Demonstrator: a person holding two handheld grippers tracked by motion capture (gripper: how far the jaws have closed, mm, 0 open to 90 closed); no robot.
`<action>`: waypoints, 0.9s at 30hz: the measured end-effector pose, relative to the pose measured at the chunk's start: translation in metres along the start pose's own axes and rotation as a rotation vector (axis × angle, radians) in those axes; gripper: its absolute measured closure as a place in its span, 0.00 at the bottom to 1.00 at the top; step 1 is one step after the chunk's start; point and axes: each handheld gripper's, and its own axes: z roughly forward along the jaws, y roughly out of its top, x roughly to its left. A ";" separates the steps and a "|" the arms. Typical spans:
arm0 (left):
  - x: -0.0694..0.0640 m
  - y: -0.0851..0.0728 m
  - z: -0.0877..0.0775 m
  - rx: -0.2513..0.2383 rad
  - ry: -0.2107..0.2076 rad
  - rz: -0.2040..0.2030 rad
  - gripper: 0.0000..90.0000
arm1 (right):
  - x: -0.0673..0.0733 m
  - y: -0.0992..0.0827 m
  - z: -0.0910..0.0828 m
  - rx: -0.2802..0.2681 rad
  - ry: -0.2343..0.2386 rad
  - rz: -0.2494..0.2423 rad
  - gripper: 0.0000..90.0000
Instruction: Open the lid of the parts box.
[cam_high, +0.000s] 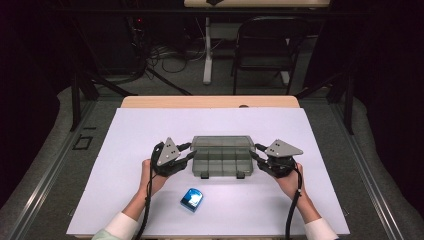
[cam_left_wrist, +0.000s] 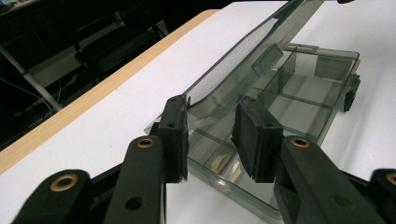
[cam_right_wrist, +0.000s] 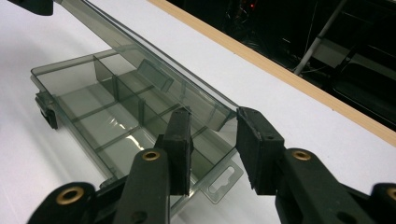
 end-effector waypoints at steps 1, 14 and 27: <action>0.000 0.000 0.000 0.000 0.000 0.000 0.73 | -0.001 0.001 0.000 0.001 0.001 0.002 0.74; 0.011 0.004 0.000 -0.008 -0.020 -0.024 0.78 | -0.007 0.006 0.007 -0.008 -0.013 0.024 0.75; 0.024 0.009 0.003 -0.015 -0.039 -0.058 0.83 | -0.015 0.014 0.013 -0.001 -0.023 0.064 0.80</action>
